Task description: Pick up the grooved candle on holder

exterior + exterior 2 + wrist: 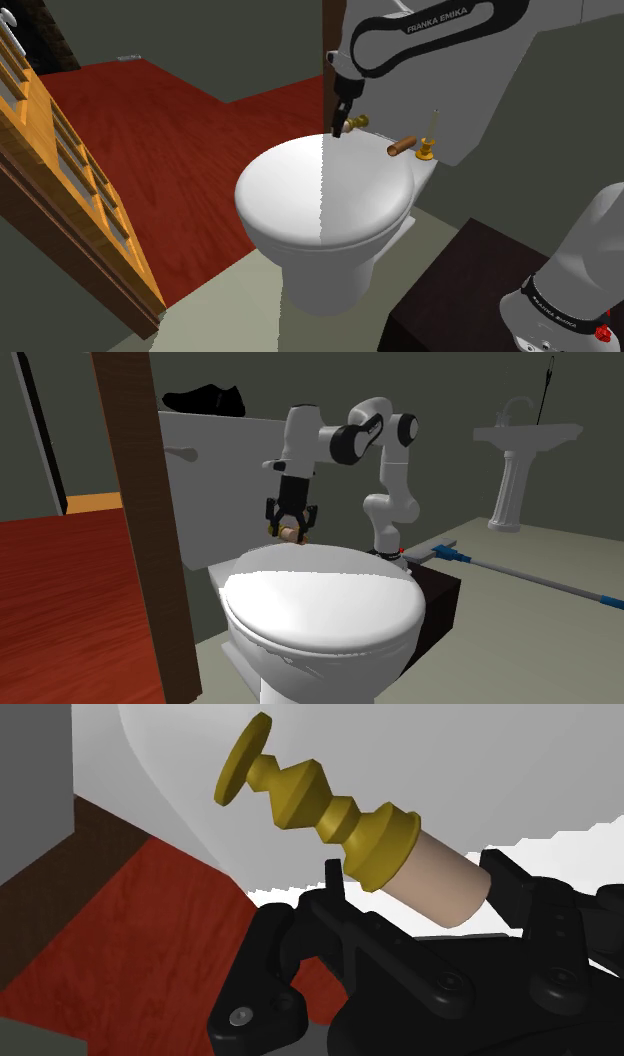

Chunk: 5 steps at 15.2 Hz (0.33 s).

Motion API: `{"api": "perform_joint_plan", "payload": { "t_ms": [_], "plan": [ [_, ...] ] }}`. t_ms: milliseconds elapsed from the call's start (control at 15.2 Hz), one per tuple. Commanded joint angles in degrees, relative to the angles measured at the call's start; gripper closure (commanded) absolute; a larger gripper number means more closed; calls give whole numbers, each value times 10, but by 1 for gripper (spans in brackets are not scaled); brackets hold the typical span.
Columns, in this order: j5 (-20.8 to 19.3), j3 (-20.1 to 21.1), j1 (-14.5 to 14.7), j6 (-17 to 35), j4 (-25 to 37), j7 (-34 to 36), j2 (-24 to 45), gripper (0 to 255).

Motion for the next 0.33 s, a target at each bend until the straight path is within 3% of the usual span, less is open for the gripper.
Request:
{"api": "perform_joint_plan", "payload": {
  "t_ms": [0,264],
  "plan": [
    [0,0,0,-15,12,0,-3,255],
    [1,0,0,-31,26,0,-5,255]
  ]
}}
